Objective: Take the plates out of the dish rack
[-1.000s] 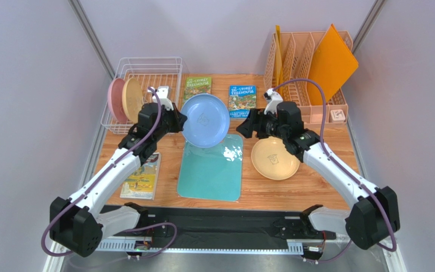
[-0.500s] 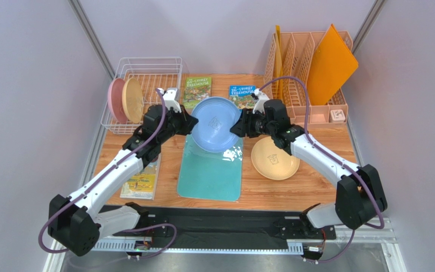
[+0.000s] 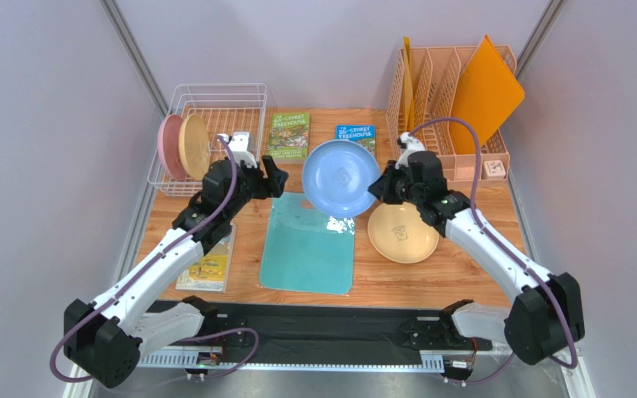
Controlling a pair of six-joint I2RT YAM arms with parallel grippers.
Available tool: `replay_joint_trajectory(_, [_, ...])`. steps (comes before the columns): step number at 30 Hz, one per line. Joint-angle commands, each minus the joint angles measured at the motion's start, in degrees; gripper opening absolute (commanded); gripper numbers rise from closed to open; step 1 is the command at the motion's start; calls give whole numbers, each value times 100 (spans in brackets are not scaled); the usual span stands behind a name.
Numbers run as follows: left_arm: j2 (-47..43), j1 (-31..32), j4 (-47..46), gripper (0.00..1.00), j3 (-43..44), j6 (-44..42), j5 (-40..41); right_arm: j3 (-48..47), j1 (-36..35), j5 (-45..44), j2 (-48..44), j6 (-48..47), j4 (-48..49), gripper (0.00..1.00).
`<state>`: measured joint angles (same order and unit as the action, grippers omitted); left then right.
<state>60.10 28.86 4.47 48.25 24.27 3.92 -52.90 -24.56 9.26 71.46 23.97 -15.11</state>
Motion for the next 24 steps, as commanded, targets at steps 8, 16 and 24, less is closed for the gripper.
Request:
replay_joint_trajectory(8, [-314,23,-227,87,-132,-1389,2314,1220,1664,-1286,-1810,600,-1748,0])
replay_joint_trajectory(16, [-376,23,-245,91,-123,-1513,2350,1599,1691,-1778,-2286,934,-2417,0])
replay_joint_trajectory(24, [-446,23,-201,94,-140,-1522,2280,2143,1691,-1498,-2409,1215,-2268,0])
